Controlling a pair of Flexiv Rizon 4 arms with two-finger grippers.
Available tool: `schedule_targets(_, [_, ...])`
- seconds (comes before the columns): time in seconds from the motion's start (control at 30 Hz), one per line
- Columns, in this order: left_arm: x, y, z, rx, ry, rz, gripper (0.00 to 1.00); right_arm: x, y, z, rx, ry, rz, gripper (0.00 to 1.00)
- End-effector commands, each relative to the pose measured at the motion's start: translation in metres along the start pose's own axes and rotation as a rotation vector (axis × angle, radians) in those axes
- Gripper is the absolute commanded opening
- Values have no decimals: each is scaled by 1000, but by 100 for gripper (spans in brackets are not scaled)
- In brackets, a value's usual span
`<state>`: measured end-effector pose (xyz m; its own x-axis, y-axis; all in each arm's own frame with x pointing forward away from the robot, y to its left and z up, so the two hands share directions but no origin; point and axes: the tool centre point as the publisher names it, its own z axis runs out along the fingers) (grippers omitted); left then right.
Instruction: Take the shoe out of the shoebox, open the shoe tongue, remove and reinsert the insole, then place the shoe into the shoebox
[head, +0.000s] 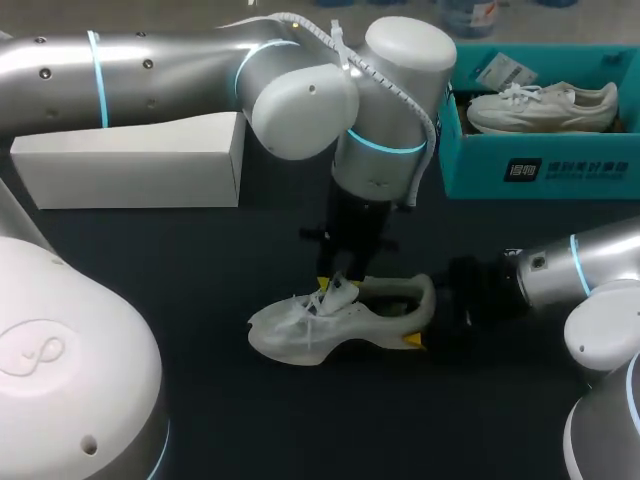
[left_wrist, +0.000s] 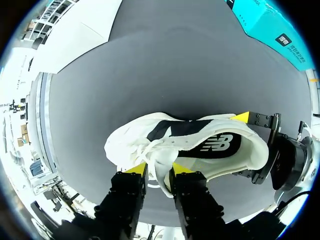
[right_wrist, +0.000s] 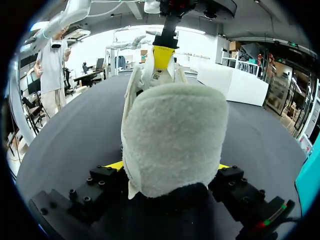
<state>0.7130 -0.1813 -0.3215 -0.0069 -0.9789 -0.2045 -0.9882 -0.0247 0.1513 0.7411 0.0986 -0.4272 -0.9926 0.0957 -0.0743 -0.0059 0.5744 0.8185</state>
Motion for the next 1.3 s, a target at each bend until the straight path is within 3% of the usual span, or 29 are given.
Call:
schedule_targets(0.03, [-7,2,2,-17,31,13,0,0,-2,2,1,-2,0,0])
schedule_targets(0.27, [-27,8,-5,-63,113,43,0,0,-2,2,1,-2,0,0])
schedule_targets(0.57, [-57,8,-4,-54,255,87,0,0,-2,2,1,-2,0,0])
schedule_targets(0.9, [-89,0,15,-64,301,24,0,0,-2,2,1,-2,0,0])
schedule_targets(1.17, [-102,-2,38,-92,279,-25,33,0,-2,2,1,-2,0,0])
schedule_targets(1.27, [-104,-3,45,-104,270,-36,50,0,-2,2,1,-2,0,0])
schedule_targets(1.3, [-103,-3,47,-104,265,-38,66,0,-2,2,1,-2,0,0])
